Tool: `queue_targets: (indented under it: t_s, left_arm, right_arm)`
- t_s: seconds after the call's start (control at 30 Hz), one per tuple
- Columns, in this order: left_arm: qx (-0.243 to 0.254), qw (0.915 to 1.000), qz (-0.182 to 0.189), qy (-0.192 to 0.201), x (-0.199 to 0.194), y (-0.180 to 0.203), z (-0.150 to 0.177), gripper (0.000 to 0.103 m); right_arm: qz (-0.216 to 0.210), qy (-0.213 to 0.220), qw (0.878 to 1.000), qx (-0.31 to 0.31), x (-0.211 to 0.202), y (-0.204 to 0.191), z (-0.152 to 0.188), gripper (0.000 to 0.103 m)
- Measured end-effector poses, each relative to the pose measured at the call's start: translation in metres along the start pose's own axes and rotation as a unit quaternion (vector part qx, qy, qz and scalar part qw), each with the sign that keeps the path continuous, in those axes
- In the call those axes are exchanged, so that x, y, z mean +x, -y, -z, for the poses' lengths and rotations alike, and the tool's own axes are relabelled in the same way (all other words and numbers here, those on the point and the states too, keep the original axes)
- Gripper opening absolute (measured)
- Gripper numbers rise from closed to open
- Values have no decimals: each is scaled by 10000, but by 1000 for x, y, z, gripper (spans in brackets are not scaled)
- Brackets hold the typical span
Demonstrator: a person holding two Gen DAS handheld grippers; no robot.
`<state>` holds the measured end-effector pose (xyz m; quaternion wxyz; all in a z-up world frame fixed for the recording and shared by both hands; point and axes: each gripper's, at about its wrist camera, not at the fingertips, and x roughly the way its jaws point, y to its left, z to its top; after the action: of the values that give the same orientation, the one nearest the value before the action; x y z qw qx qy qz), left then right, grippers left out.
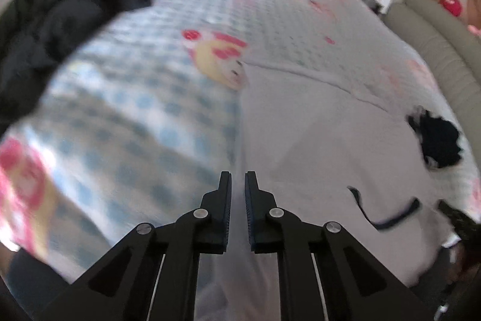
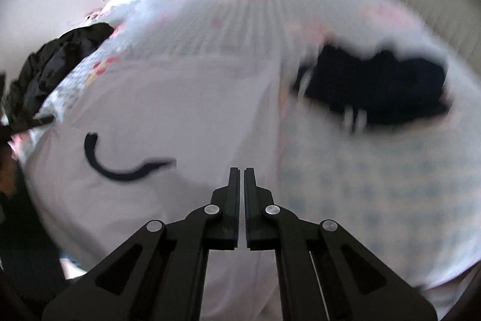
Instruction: Fold clothes
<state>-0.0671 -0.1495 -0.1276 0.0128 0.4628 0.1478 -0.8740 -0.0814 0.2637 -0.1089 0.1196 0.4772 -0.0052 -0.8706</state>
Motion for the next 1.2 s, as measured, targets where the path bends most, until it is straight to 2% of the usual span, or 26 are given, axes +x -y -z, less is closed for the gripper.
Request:
queue_targets:
  t_s: [0.03,0.07,0.1,0.17,0.2,0.27,0.3,0.33,0.37,0.47,0.5,0.53,0.57,0.6,0.63,0.7,0.77,0.8,0.83,0.87,0.93,1.17,1.2]
  left_arm:
    - [69,9999,80,54,-3,2,3,38]
    - [108,9999,112,36,-5,3,6,50]
    - [140,9998,133,1,-6,4,8,64]
    - [145,9997,207,-69,-3,6,14,63]
    - [145,9995,246,-104,-1,8,17,59]
    - [212,9994,197,-189,5,12,22,38]
    - [269,9994,49,-215,7,15,23,21]
    - [299,9993,-67,-197,8,18,22,18]
    - [295,9994,-83,-172,8,19,22,18]
    - [202,9996,-16,-188,3,17,21,18]
    - [166,9997,6,-202,2,15,21,20]
    - [138,9997,45,-221,2,12,21,24]
    - [110,9996,88,-240,3,10,22,27]
    - [87,9995,96,-275,5,8,23,34]
    - [65,9994,95,-314,9,6,23,39]
    - [-60,9992,132,-374,14,3,25,40]
    - [-45,9997,20,-249,12,7,29,39]
    - [49,9998,-136,-153,11,11,30,30]
    - [158,9996,-226,-89,9,17,31,21]
    - [222,9994,-250,-43,7,20,30,19]
    - [309,9991,-274,67,2,25,27,11]
    - [364,9958,-89,834,-38,25,-2,10]
    - [370,9958,-103,837,-36,24,-7,10]
  right_arm:
    - [-138,-86,9997,167,1,7,5,19]
    - [-238,-167,9992,290,2,12,10,27]
    - [-319,-246,9984,391,3,17,15,43]
    - [-459,-374,9966,571,6,25,25,47]
    - [-506,-408,9958,641,9,27,29,47]
    - [-554,-462,9949,710,12,28,33,47]
    - [-498,-456,9957,628,13,26,32,38]
    - [-390,-404,9972,486,12,21,30,11]
    - [-307,-326,9984,349,10,17,29,8]
    - [-181,-182,9996,120,2,11,22,8]
    - [-138,-147,9997,125,-3,13,21,14]
    - [-95,-116,9997,181,-7,16,23,32]
    - [-53,-115,9996,248,-9,19,24,44]
    - [-25,-163,9993,321,-8,23,26,61]
    - [-5,-230,9989,397,-5,27,29,61]
    - [-27,-366,9975,607,1,36,34,61]
    - [-319,-385,9959,750,2,38,39,46]
    - [-481,-382,9949,804,3,39,40,25]
    - [-620,-349,9945,774,3,38,41,9]
    - [-749,-301,9943,702,2,35,40,9]
    - [-662,-117,9967,457,-4,29,35,4]
    - [-377,870,9955,51,-48,13,7,3]
    - [-353,982,9945,52,-51,14,3,3]
